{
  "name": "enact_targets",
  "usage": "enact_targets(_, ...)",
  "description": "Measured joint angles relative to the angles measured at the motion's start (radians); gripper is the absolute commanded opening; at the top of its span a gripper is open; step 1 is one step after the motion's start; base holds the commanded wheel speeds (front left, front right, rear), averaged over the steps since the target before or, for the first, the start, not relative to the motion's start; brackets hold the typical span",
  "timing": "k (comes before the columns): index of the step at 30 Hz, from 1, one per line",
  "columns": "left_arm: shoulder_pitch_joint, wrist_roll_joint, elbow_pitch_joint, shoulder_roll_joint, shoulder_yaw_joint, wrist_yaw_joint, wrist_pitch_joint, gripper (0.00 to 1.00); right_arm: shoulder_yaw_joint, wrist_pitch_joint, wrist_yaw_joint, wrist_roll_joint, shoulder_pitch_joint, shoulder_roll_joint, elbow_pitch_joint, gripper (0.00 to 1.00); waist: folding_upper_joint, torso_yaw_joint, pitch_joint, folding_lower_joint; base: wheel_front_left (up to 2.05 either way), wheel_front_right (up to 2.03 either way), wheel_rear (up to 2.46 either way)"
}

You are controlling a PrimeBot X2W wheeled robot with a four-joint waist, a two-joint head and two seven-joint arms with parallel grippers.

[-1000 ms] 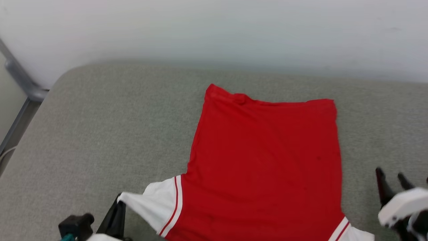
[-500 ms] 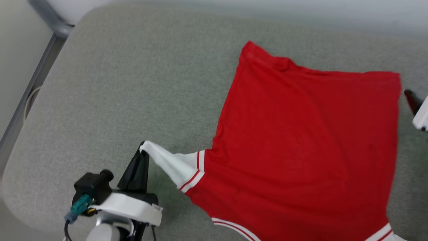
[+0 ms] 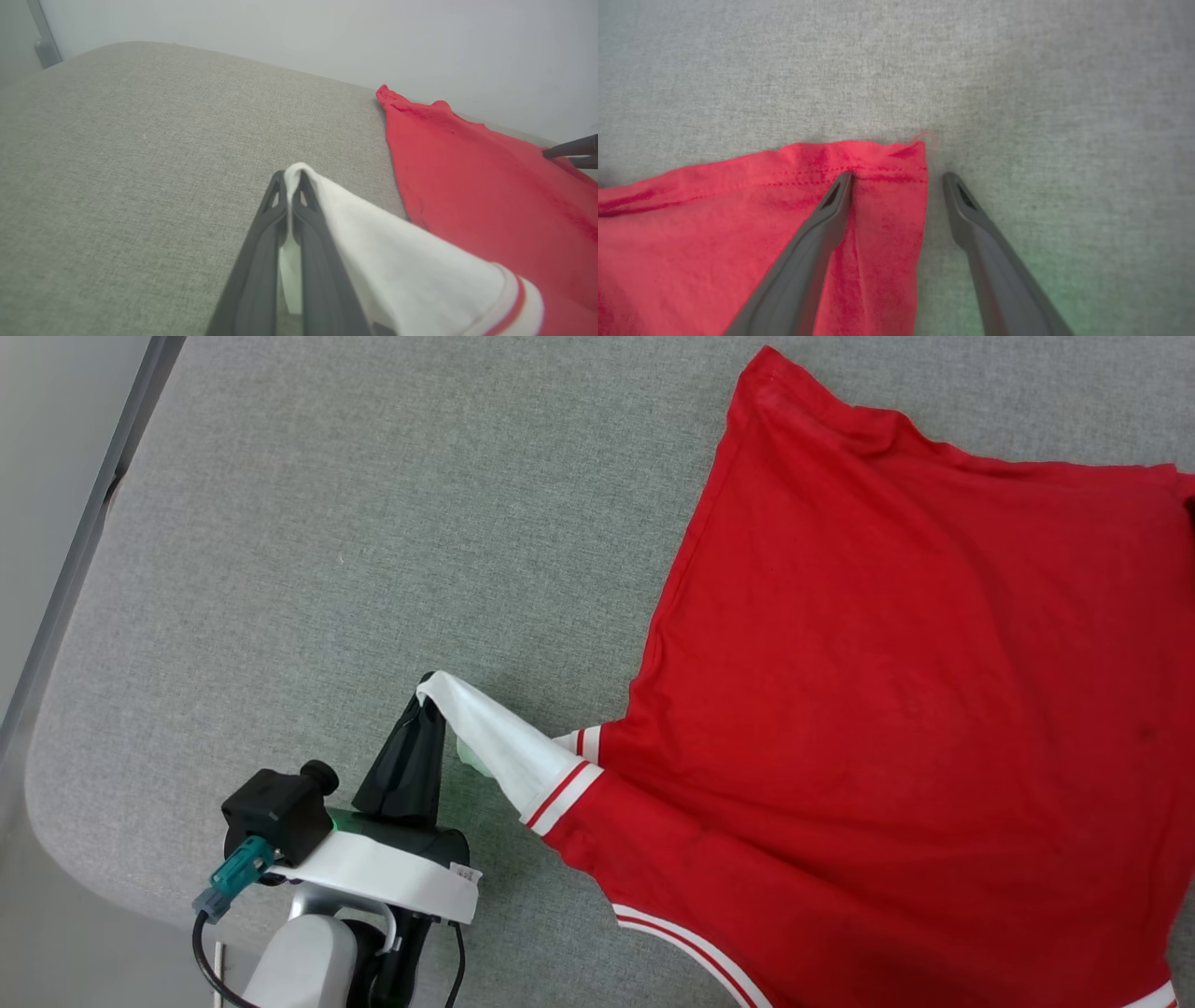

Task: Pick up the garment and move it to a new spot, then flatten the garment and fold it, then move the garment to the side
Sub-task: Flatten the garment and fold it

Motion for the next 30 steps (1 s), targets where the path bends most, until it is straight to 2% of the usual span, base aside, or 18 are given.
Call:
enact_targets(1,0.0,-0.003,0.0,0.0,-0.001,0.0,0.0,0.0,-0.007,0.026,0.0,-0.001,-0.002,0.0,0.004,1.0,0.0,0.0,0.003,-0.0001,0.0,0.0,0.0)
enact_targets(2,0.0,-0.003,0.002,0.001,-0.004,0.0,0.0,0.0,-0.021,0.05,0.001,-0.001,-0.005,0.0,0.007,0.44,0.0,0.0,0.004,-0.0002,0.0,0.0,0.0)
enact_targets(3,0.0,-0.003,0.005,0.002,-0.008,0.0,0.0,0.0,-0.033,0.072,0.001,-0.001,-0.008,0.0,0.009,0.05,0.0,0.0,0.005,-0.0002,0.0,0.0,0.0)
enact_targets(4,0.0,-0.003,0.006,0.004,-0.009,0.0,0.0,0.0,-0.036,0.091,0.001,-0.002,-0.01,0.001,0.008,0.0,0.0,-0.001,0.006,-0.0002,0.0,0.0,0.0)
enact_targets(9,-0.008,-0.005,0.019,0.017,-0.003,0.0,-0.001,0.0,-0.039,0.113,0.0,-0.004,0.005,0.014,-0.026,0.0,0.0,-0.014,-0.001,-0.0002,0.0,0.0,0.0)
enact_targets(14,-0.001,-0.003,0.039,0.023,0.007,0.0,-0.001,0.0,0.022,0.09,0.0,-0.002,0.047,0.012,-0.092,0.0,0.0001,-0.033,-0.041,0.0,0.0,0.0,0.0)
enact_targets(21,0.042,0.002,0.066,0.042,0.033,-0.002,-0.001,0.0,0.126,0.09,0.0,0.046,0.14,-0.043,-0.21,0.0,0.0001,-0.071,-0.126,0.0,0.0,0.0,0.0)
enact_targets(25,0.089,0.006,0.086,0.05,0.062,-0.002,-0.001,0.0,0.156,0.11,0.0,0.129,0.292,-0.073,-0.364,0.0,0.0001,-0.116,-0.205,0.0,0.0,0.0,0.0)
enact_targets(30,0.135,0.008,0.101,0.057,0.099,-0.002,-0.001,0.0,0.103,0.132,0.0,0.201,0.525,-0.078,-0.553,0.0,0.0001,-0.175,-0.277,0.0,0.0,0.0,0.0)
